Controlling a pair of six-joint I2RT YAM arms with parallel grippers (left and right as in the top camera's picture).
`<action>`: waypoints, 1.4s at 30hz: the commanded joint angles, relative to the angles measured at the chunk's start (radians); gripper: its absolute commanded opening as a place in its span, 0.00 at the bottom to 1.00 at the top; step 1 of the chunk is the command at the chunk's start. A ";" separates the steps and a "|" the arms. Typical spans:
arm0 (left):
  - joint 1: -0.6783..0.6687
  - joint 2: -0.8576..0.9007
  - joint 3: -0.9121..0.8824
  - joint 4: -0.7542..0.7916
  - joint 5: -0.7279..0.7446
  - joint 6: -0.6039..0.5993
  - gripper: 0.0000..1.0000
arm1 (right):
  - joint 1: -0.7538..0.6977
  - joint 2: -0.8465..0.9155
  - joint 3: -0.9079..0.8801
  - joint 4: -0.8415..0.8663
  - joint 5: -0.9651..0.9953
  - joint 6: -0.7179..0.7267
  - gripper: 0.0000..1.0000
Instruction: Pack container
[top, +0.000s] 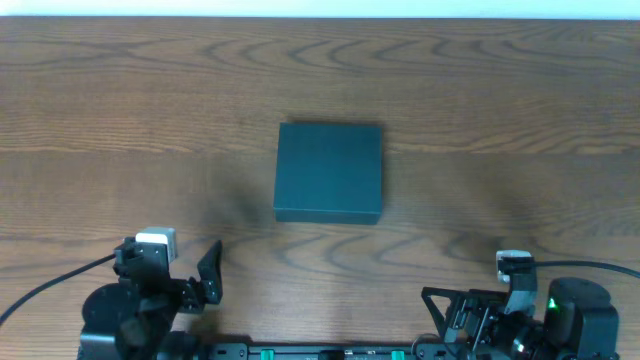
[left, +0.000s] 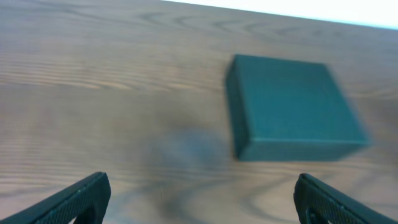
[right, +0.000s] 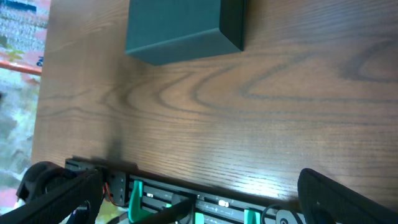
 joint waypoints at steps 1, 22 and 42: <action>0.039 -0.042 -0.101 0.059 -0.064 0.173 0.95 | 0.005 -0.004 -0.003 0.000 -0.014 0.012 0.99; 0.142 -0.218 -0.421 0.050 -0.055 0.208 0.95 | 0.005 -0.004 -0.003 0.000 -0.014 0.012 0.99; 0.141 -0.217 -0.479 0.052 -0.058 0.209 0.95 | 0.005 -0.004 -0.003 0.000 -0.014 0.011 0.99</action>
